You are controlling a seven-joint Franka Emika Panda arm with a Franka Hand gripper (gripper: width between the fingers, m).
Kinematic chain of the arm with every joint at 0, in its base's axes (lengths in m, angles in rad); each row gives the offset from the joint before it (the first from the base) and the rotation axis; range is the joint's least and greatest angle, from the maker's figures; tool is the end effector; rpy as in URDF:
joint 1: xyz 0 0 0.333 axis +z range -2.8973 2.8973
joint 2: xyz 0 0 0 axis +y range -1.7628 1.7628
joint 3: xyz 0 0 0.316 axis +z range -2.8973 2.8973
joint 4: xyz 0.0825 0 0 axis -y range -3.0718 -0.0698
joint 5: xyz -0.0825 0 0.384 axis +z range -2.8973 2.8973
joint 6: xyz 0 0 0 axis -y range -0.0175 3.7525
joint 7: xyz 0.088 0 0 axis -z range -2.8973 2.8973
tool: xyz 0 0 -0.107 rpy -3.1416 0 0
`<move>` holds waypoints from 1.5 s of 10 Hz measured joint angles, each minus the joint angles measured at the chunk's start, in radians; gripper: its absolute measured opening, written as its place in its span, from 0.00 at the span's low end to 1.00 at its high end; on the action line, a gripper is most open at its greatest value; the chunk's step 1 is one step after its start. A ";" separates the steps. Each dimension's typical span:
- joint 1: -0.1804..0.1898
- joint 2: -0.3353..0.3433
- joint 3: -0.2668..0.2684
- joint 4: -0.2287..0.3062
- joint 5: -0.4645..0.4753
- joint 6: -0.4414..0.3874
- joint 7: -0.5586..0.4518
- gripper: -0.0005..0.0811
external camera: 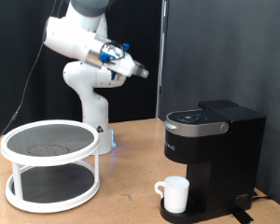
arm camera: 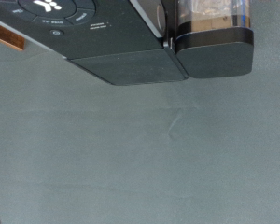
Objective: Make a cup of coffee with the keurig machine
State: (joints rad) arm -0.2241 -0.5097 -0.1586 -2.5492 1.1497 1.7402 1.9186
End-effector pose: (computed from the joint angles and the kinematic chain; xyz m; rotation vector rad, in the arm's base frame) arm 0.3763 -0.0657 0.4728 -0.4938 2.1410 1.2755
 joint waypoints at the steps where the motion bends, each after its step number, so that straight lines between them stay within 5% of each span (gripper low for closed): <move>1: 0.000 0.003 0.000 -0.001 0.000 0.001 -0.011 0.91; 3: 0.002 0.000 0.014 0.013 0.005 0.009 -0.014 0.91; 6: 0.013 -0.022 0.122 0.066 -0.021 0.135 -0.044 0.91; 9: 0.012 -0.021 0.274 0.124 -0.201 0.322 -0.027 0.91; 12: 0.001 0.067 0.356 0.230 -0.393 0.301 0.070 0.91; 13: 0.001 0.063 0.356 0.224 -0.375 0.322 0.060 0.91; 15: -0.002 0.064 0.387 0.227 -0.498 0.340 0.082 0.91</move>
State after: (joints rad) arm -0.2263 -0.4457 0.2287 -2.3221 0.6517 2.0805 2.0010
